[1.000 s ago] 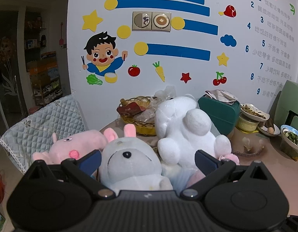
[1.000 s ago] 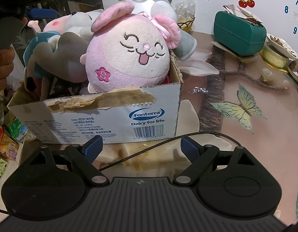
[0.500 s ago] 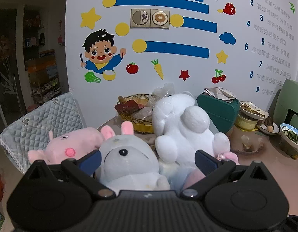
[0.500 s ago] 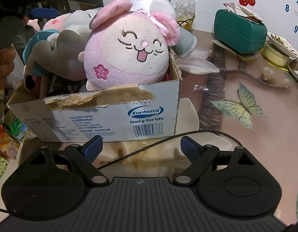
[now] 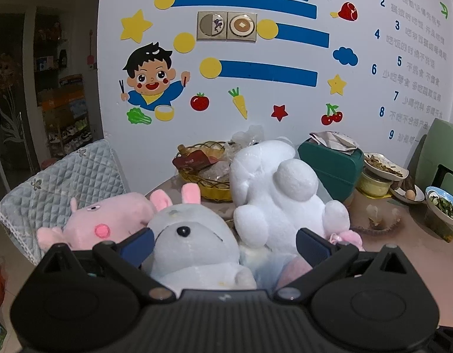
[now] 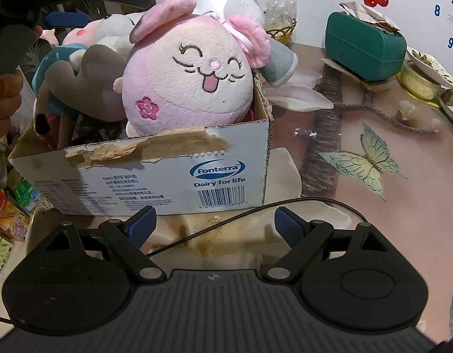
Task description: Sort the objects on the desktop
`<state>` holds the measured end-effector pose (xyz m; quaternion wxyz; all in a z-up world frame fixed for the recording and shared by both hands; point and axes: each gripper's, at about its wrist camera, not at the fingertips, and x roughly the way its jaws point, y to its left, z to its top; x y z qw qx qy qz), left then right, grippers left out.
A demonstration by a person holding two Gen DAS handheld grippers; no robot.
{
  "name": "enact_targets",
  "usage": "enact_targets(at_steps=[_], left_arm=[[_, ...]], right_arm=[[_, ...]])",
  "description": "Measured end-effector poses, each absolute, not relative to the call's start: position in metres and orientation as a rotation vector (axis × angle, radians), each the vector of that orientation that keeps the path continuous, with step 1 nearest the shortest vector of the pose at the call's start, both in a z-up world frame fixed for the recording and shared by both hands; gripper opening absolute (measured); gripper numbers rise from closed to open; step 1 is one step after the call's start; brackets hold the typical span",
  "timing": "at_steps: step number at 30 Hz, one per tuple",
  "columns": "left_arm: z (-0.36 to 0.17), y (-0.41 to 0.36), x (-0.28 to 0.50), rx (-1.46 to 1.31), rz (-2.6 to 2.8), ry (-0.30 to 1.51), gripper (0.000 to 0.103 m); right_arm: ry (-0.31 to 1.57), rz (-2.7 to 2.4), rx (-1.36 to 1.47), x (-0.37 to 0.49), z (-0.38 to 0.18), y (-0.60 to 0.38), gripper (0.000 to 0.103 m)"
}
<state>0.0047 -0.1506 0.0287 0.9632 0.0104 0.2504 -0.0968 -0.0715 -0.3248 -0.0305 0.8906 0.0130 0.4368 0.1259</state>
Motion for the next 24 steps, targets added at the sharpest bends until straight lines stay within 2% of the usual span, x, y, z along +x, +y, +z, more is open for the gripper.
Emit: enact_targets(at_steps=[24], left_arm=[[0.0287,-0.1532,0.0012,0.030,-0.204,0.504,0.103]], right_arm=[[0.913,0.268,0.017,-0.0741,-0.0308,-0.3254,0.103]])
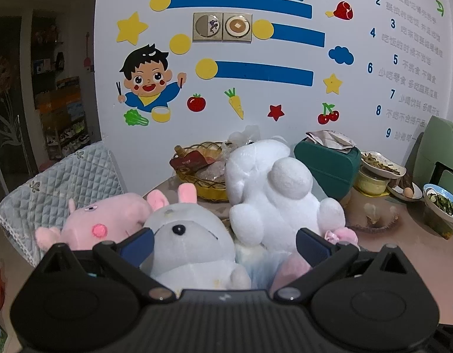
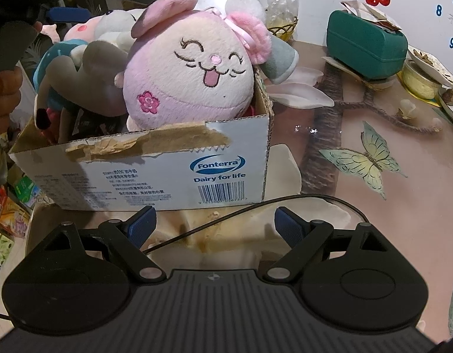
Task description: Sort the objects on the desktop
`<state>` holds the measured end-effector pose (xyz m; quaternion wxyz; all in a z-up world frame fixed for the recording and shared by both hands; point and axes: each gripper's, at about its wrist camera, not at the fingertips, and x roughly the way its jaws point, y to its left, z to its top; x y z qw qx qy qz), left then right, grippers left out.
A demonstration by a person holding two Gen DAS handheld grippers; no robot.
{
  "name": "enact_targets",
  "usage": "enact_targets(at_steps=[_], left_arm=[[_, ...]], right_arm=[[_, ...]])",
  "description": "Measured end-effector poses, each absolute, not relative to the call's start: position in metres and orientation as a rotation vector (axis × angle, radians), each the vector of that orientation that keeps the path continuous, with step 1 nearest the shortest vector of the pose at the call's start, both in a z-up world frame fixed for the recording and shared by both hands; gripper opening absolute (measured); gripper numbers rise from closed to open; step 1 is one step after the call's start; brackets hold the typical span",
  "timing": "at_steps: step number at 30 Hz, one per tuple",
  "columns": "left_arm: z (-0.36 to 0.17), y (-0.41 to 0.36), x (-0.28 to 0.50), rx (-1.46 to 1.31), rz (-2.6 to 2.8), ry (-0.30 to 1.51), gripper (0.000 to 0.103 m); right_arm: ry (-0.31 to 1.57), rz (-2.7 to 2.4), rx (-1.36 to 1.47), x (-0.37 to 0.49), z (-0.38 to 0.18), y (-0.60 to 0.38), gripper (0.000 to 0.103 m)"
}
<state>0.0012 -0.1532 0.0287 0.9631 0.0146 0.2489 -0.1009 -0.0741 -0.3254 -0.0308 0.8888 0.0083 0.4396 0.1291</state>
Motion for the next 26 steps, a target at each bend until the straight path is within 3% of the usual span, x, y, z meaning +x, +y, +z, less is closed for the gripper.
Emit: enact_targets(at_steps=[26], left_arm=[[0.0277,-0.1516,-0.0022,0.016,-0.214,0.514,0.103]], right_arm=[[0.923,0.279,-0.008,-0.0750,-0.0320,-0.3208,0.103]])
